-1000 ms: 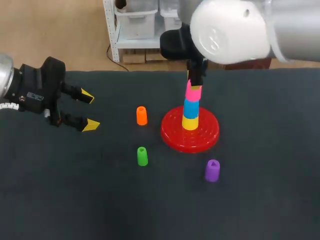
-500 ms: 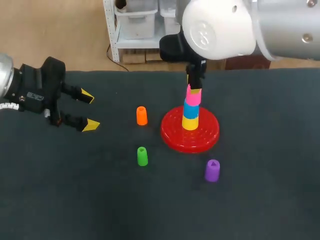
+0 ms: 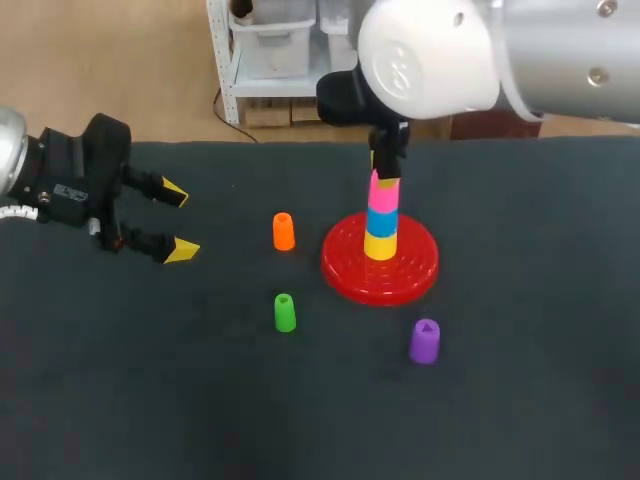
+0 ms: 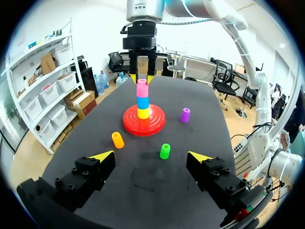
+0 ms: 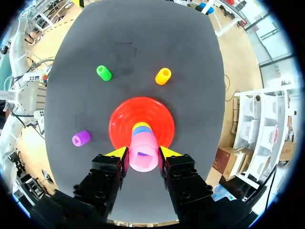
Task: Pick up and stack the cylinders on the red base in this order: pink,purple,orange,green
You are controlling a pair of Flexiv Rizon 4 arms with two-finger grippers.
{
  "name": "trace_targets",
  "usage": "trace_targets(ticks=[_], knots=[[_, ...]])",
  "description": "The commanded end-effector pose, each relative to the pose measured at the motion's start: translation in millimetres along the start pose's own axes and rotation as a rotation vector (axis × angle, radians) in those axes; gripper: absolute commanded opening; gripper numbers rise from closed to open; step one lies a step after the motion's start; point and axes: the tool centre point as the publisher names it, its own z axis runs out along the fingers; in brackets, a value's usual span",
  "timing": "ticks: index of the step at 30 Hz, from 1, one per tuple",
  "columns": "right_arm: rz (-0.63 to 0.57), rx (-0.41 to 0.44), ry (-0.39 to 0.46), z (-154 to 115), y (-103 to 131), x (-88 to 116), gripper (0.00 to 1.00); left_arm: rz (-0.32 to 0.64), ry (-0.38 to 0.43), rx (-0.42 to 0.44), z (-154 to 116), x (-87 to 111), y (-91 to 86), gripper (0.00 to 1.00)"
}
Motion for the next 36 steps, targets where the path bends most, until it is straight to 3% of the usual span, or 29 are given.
trace_targets(ticks=[1,7,11,13,14,26,36], knots=[[-0.003,-0.040,0.012,8.2,-10.6,-0.7,0.00,0.003,-0.005,-0.001,0.1,1.8,0.0,1.00],[-0.005,-0.090,0.003,23.3,-6.7,-0.9,0.00,0.003,-0.005,-0.001,0.1,1.8,0.0,1.00],[-0.011,-0.053,-0.021,16.4,0.7,-3.7,0.00,0.003,-0.005,-0.001,0.1,1.8,0.0,1.00],[-0.012,-0.021,-0.036,7.1,7.4,-4.7,0.50,0.003,-0.005,-0.001,0.1,1.8,0.0,1.00],[-0.015,-0.005,-0.037,2.1,11.6,-5.2,1.00,0.003,-0.005,-0.001,0.1,1.8,0.0,1.00],[-0.014,0.260,-0.088,-50.4,68.9,-1.0,1.00,0.003,-0.005,-0.001,0.1,1.8,0.0,1.00],[-0.115,0.231,-0.093,-51.0,72.5,-25.3,1.00,0.003,-0.005,-0.001,0.1,1.8,0.0,1.00]])
